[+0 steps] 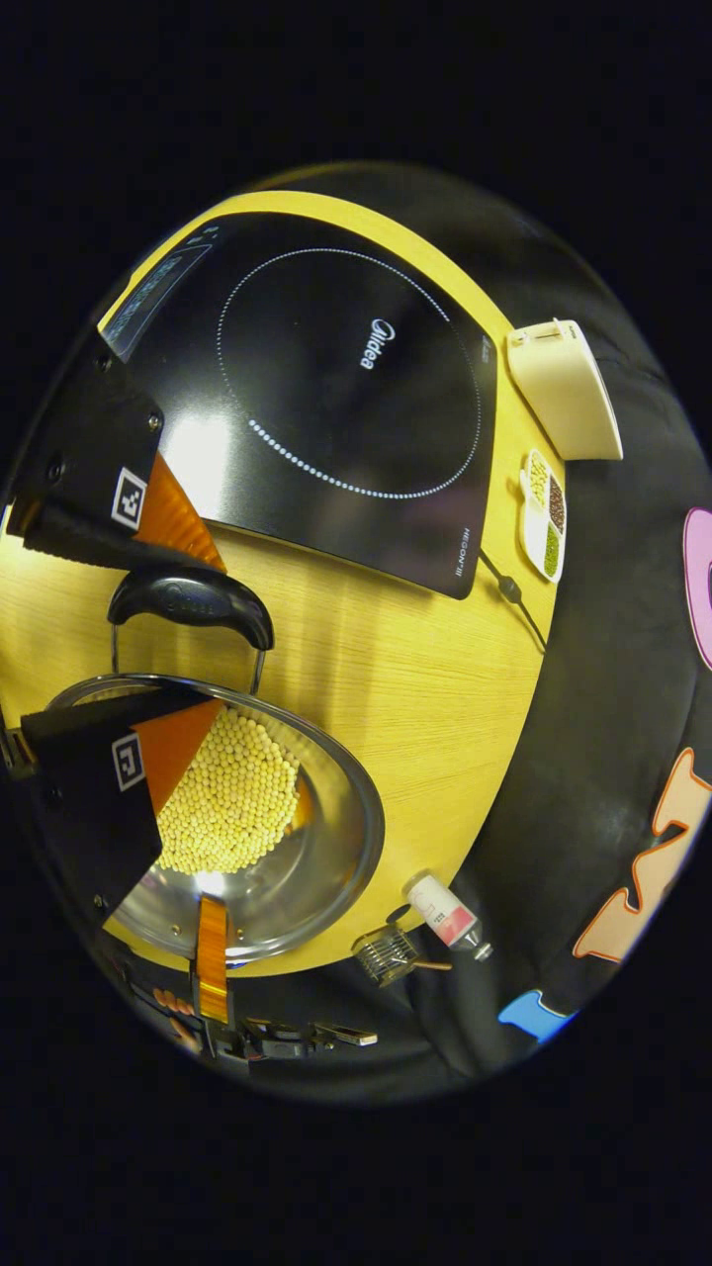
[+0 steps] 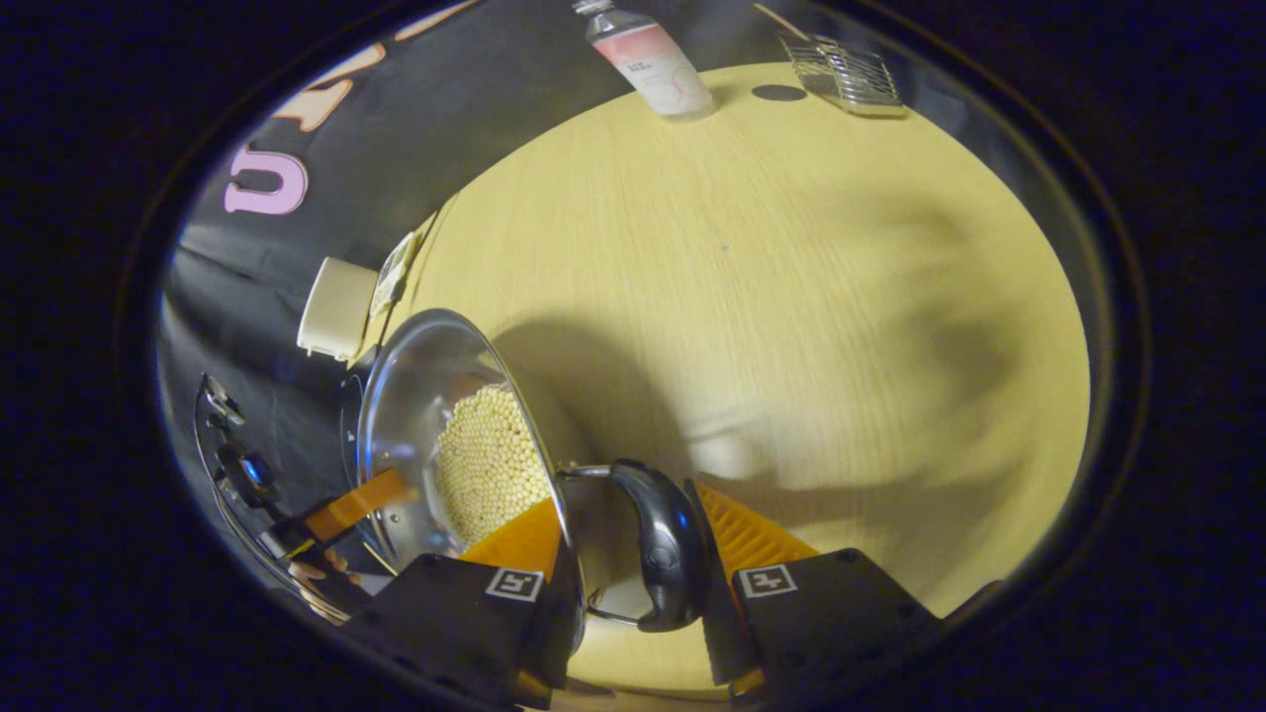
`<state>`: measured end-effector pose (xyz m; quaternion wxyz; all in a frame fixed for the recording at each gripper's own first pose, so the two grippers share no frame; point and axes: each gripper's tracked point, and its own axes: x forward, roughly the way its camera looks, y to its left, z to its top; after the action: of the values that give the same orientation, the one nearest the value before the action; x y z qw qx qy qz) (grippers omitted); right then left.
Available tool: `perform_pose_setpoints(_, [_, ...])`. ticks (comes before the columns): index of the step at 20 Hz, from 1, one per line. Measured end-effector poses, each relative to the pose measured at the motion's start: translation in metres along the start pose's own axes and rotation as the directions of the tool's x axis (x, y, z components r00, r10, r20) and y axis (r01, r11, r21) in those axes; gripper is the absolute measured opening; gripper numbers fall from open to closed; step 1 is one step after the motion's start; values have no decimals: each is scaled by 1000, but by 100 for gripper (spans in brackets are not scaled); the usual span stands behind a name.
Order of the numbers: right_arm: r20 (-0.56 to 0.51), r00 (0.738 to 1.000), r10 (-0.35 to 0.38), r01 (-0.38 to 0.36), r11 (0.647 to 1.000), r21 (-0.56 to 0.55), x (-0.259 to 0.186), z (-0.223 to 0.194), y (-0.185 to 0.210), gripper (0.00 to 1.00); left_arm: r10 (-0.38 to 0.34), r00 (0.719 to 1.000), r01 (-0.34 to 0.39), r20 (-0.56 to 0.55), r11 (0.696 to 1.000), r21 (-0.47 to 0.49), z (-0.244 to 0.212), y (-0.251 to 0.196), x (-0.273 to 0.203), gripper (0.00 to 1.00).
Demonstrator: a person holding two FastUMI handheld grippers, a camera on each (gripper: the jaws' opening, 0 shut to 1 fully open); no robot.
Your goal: First push the handle of the pot to place it horizontally, then grasp the pot with both hands and set it on the induction cooktop.
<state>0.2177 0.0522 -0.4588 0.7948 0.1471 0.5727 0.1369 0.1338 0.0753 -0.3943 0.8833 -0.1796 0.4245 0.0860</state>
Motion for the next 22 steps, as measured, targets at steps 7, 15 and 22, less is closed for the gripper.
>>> perform_pose_setpoints(7, [26,1000,-1,2,1000,-31,-31,-17,-7,51,-17,999,16,27,1000,26,-17,-11,-33,57])
perform_pose_setpoints(15, [72,997,-8,8,1000,-2,-78,-47,0,51,-71,997,69,29,996,63,-21,-19,-81,57])
perform_pose_setpoints(22, [144,989,-19,16,1000,26,-94,-62,56,51,-127,989,123,75,991,57,13,16,-116,57])
